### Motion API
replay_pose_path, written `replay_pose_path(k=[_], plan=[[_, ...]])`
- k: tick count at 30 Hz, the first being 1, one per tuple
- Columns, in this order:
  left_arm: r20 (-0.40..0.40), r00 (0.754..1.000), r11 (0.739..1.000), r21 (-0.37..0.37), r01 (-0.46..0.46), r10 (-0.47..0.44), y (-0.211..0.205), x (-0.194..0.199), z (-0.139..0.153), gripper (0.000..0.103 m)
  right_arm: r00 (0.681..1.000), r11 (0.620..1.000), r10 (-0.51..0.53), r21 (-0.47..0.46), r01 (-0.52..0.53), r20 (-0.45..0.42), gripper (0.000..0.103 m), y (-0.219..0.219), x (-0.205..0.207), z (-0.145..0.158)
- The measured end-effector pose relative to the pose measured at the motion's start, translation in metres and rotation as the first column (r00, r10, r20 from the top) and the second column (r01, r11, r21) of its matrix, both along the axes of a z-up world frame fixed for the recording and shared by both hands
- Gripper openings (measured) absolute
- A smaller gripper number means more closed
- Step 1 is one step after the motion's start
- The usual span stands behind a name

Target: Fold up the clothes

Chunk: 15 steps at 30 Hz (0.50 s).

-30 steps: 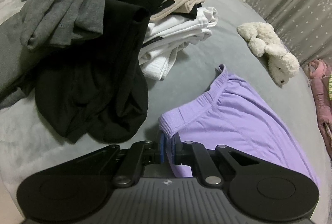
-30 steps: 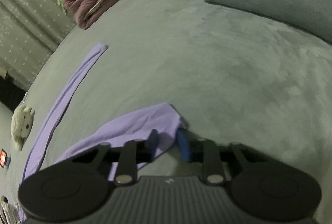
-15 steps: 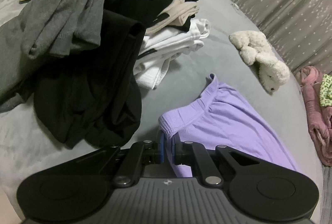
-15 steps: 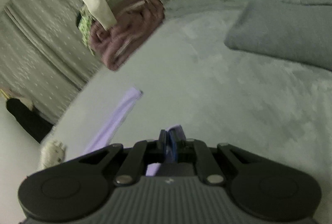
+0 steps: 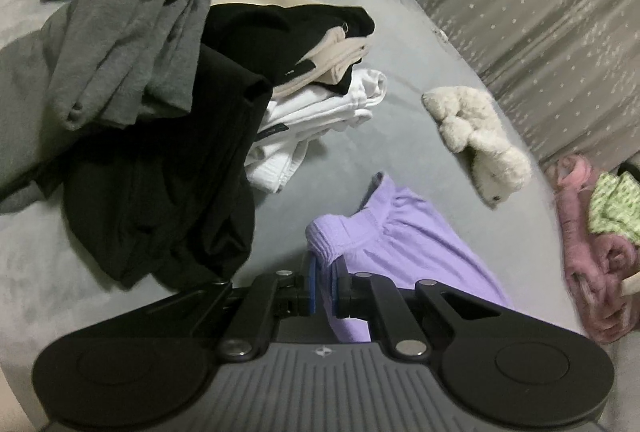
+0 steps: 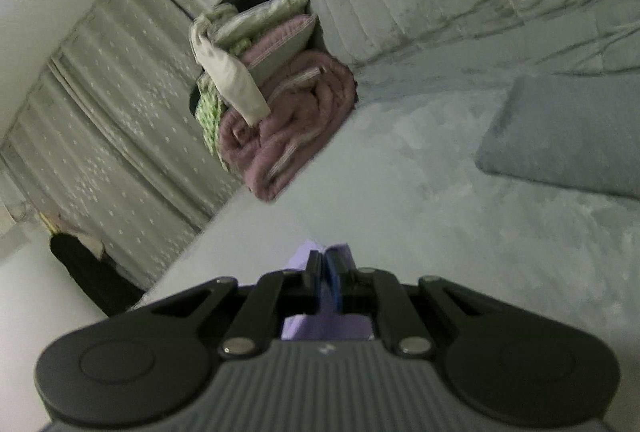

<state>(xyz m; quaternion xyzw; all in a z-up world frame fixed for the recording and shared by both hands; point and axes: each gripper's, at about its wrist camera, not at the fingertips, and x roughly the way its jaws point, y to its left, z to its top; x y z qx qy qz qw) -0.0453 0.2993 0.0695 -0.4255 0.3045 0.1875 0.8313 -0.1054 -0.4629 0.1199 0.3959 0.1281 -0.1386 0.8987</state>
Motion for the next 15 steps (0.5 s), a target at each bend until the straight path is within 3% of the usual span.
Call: replay_pose_path(k=[2,6,11,15], plan=[[0.021,1.0,1.0,0.008,0.0,-0.001,0.001,-0.004,0.005,0.006,1.0,1.0,-0.01,-0.02,0.01,0.022,0.005,-0.001,-0.004,0.006],[-0.005,1.0,1.0,0.006,0.01,-0.01,0.0,0.0,0.0,0.006,0.999,0.999,-0.029,-0.026,0.03,0.027,0.005,0.0,-0.005,0.009],[-0.044,0.998,0.997,0.056,0.044,-0.042,-0.009,0.005,-0.001,0.006,0.999,0.998,-0.013,-0.066,0.015,0.041,0.005,0.009,-0.001,0.015],[-0.063,0.998,0.999,0.028,0.032,-0.03,-0.006,0.004,-0.006,0.006,1.0,0.999,-0.021,-0.042,0.022,0.021,0.005,0.01,0.004,0.009]])
